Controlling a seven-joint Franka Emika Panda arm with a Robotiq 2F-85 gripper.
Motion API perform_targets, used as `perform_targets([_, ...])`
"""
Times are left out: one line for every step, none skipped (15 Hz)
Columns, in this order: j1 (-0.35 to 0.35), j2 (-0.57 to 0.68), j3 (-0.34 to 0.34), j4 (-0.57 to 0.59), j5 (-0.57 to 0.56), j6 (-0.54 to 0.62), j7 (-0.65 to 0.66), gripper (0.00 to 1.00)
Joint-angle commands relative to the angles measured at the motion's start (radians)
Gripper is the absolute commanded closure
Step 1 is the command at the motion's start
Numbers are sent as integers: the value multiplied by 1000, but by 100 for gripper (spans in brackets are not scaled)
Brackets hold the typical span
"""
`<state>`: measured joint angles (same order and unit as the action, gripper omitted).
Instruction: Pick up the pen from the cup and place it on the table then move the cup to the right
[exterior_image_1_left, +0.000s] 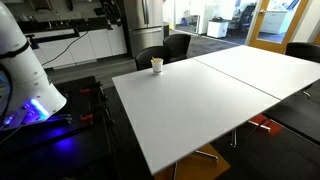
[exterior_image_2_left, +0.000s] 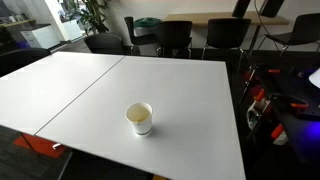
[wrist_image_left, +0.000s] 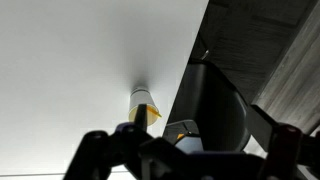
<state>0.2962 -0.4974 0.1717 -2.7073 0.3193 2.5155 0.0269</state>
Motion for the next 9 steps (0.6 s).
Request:
perform_targets([6, 0, -7, 1, -6, -3, 5, 0])
perform_targets([6, 0, -7, 1, -7, -3, 5, 0])
perform_targets([6, 0, -7, 1, -7, -3, 5, 0])
perform_targets([6, 0, -7, 1, -7, -3, 5, 0])
perform_targets([6, 0, -7, 1, -7, -3, 5, 0])
perform_targets([6, 0, -7, 1, -7, -3, 5, 0])
perform_targets([1, 1, -4, 0, -19, 8, -3, 0])
perform_targets([-4, 5, -1, 0, -29, 26, -1, 0])
perform_targets([-4, 12, -6, 5, -35, 32, -15, 0])
